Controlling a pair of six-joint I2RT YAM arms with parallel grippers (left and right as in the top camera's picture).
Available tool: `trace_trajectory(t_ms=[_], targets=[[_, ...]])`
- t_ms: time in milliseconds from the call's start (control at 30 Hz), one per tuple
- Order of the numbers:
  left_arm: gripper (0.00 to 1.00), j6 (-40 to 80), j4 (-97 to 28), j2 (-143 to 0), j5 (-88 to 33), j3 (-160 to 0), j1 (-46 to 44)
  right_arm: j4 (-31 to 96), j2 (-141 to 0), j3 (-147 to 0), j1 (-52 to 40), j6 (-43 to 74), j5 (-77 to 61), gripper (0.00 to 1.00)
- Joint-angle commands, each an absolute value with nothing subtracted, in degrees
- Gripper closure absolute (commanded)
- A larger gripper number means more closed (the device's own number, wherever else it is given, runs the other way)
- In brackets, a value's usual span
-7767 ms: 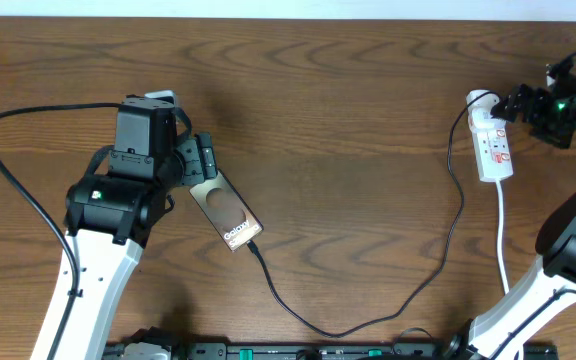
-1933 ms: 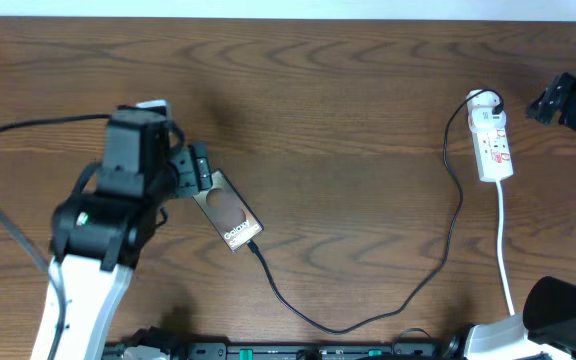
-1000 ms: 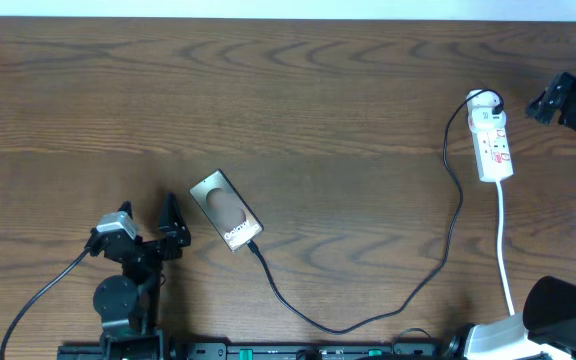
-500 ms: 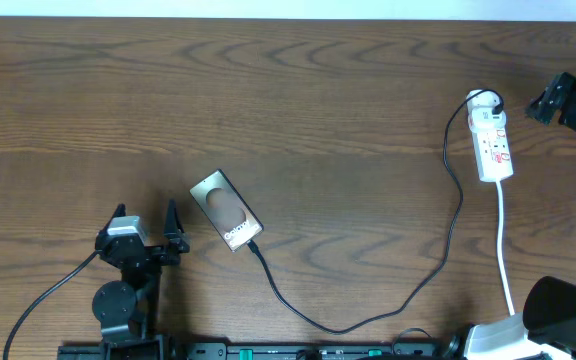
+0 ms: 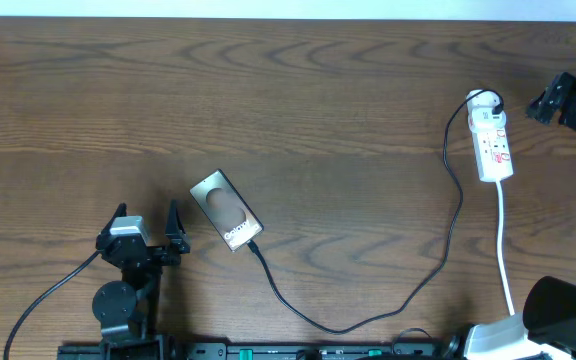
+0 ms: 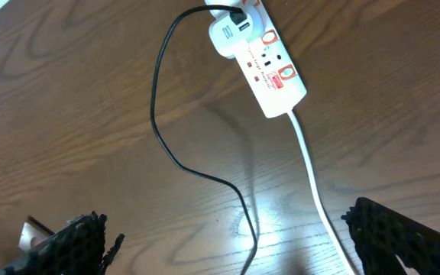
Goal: Plug charger to phone and switch on socket
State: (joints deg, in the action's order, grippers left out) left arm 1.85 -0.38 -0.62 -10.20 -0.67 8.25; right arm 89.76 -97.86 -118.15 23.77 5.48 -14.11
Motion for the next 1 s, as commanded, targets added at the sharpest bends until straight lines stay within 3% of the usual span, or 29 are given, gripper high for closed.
trace_trajectory(t_ms=[0, 600, 767, 967], targets=[[0.13, 1.56, -2.98, -0.27, -12.84, -0.27, 8.56, 89.78, -97.45, -118.91, 23.38, 5.74, -14.24, 0.01], [0.13, 1.56, -2.98, -0.27, -12.84, -0.27, 8.56, 86.0, -95.66, -117.91, 22.79, 2.57, -10.09, 0.01], [0.13, 1.56, -2.98, -0.27, -12.84, -0.27, 8.56, 68.36, -87.44, -104.49, 15.88, 2.59, -15.66, 0.01], [0.13, 1.56, -2.98, -0.27, -12.84, -0.27, 8.56, 38.44, -73.06, -75.26, 5.3, 2.48, -15.33, 0.01]])
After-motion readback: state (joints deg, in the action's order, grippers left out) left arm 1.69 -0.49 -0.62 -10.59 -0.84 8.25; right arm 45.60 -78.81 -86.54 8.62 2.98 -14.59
